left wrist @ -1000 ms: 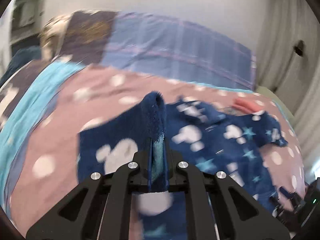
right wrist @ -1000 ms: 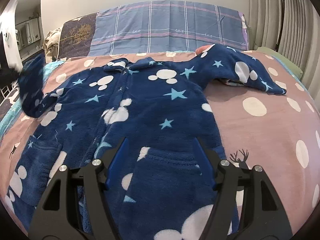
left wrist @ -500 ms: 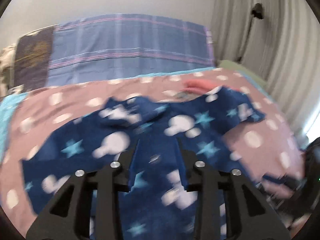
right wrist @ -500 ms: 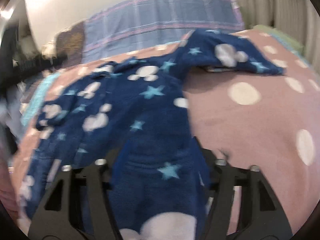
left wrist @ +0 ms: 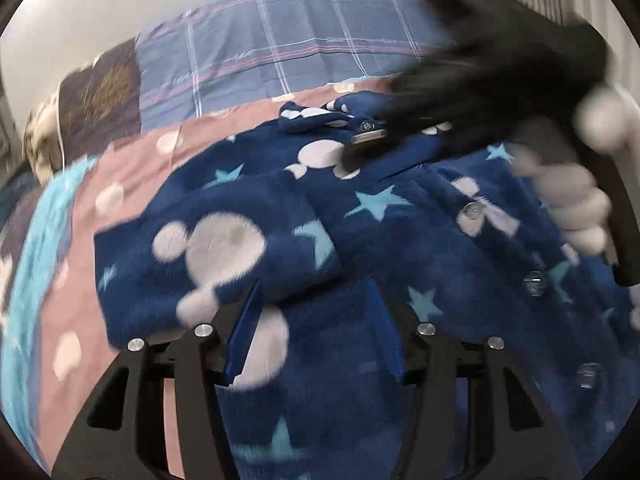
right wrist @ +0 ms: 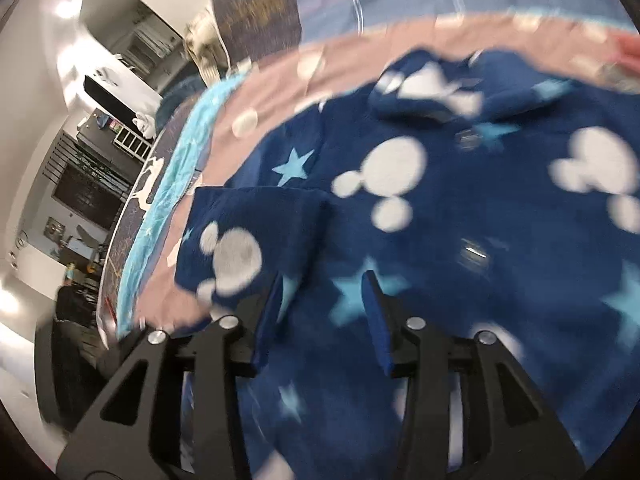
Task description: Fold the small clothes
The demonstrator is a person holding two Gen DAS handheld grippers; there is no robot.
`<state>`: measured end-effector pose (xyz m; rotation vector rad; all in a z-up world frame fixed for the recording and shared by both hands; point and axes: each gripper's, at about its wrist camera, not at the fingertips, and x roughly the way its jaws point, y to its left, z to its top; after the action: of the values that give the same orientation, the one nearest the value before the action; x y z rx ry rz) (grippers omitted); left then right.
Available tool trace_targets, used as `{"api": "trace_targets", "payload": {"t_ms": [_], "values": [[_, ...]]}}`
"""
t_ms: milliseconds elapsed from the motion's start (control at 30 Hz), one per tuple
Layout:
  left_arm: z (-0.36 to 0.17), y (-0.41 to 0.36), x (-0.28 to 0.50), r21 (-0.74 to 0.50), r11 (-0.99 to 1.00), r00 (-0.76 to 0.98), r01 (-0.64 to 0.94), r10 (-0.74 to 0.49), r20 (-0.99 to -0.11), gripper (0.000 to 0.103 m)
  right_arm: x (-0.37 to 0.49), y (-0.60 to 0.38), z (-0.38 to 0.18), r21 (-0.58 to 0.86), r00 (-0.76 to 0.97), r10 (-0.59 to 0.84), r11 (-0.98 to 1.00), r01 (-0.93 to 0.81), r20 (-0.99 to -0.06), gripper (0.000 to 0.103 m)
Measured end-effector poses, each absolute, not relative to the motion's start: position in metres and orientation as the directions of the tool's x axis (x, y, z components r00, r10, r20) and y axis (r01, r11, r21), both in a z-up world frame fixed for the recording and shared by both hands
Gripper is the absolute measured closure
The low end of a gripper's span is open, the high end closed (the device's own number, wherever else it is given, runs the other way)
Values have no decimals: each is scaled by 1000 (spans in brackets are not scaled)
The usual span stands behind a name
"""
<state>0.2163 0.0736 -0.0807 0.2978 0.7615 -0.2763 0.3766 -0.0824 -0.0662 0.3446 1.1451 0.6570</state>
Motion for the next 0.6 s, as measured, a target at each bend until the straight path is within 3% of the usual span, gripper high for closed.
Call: {"api": "trace_targets", "payload": {"t_ms": [167, 200, 233, 267, 300, 600], "values": [[-96, 63, 245, 207, 901, 666, 380, -112, -737, 51, 407, -39, -91, 546, 207, 609, 786, -291, -766, 39], [-101, 63, 249, 206, 901, 649, 382, -103, -754, 71, 411, -33, -95, 546, 204, 609, 785, -292, -766, 38], [-104, 67, 255, 191, 908, 632, 372, -98, -769, 81, 413, -29, -97, 535, 216, 602, 790, -299, -769, 43], [-103, 70, 257, 172, 916, 628, 363, -104, -771, 86, 413, -24, -95, 523, 229, 603, 787, -329, -764, 74], [-100, 74, 259, 145, 922, 626, 358, -122, -770, 93, 413, -20, -91, 515, 235, 609, 779, -358, -757, 94], [-3, 55, 269, 8, 924, 725, 383, -295, -622, 93, 404, -76, 11, 433, 450, 607, 790, -435, -655, 94]]}}
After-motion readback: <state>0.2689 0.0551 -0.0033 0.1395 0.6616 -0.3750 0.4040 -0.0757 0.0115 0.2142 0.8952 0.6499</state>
